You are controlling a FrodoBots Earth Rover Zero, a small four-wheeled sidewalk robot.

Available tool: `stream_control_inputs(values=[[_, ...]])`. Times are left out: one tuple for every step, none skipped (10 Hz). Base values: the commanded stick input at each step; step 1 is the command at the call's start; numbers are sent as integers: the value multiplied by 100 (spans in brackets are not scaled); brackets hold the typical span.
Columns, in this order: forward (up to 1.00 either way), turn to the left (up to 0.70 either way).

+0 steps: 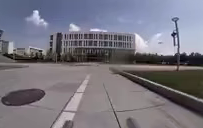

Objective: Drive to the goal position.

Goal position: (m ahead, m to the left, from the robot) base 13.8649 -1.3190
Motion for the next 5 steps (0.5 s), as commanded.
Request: stream_control_inputs(values=[[70, 2], [70, 2], [70, 2], [70, 4], [70, 30]])
